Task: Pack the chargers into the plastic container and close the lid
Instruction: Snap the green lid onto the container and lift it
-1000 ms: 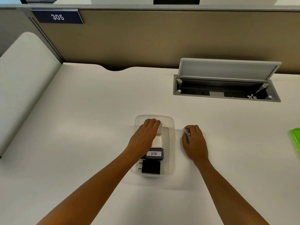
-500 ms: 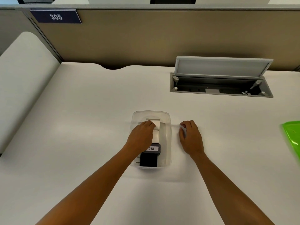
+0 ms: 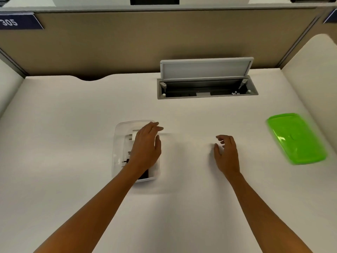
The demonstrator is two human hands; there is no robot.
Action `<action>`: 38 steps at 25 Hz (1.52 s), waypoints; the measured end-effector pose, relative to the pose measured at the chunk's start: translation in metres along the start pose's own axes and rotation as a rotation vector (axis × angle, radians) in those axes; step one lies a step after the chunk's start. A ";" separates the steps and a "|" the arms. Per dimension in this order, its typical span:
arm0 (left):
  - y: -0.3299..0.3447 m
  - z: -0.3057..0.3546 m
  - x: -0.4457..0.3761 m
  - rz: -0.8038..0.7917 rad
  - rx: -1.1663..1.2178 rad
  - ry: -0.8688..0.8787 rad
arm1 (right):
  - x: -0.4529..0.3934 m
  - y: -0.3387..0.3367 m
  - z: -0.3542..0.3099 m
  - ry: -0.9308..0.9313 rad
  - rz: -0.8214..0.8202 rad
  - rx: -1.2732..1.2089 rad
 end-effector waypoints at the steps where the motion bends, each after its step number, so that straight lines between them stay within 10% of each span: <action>1: 0.002 0.006 0.000 -0.005 0.009 0.022 | -0.006 -0.014 0.011 0.024 0.041 0.025; 16: 0.069 0.116 -0.023 -0.071 0.143 0.163 | -0.046 -0.158 0.159 0.486 0.065 0.570; 28: 0.082 0.116 -0.014 -0.066 0.307 0.083 | -0.028 -0.139 0.123 0.407 0.048 0.651; 38: 0.062 0.096 -0.001 0.005 0.400 -0.023 | -0.010 -0.135 -0.042 0.232 0.085 0.076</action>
Point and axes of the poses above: each hand's wrist, its own x-axis away from the middle knuckle, its own y-axis out of the palm, z = x × y, the point moved 10 cm from there along -x, towards the middle knuckle, and after that the axes turned 13 degrees about y, right-handed, at the moved point
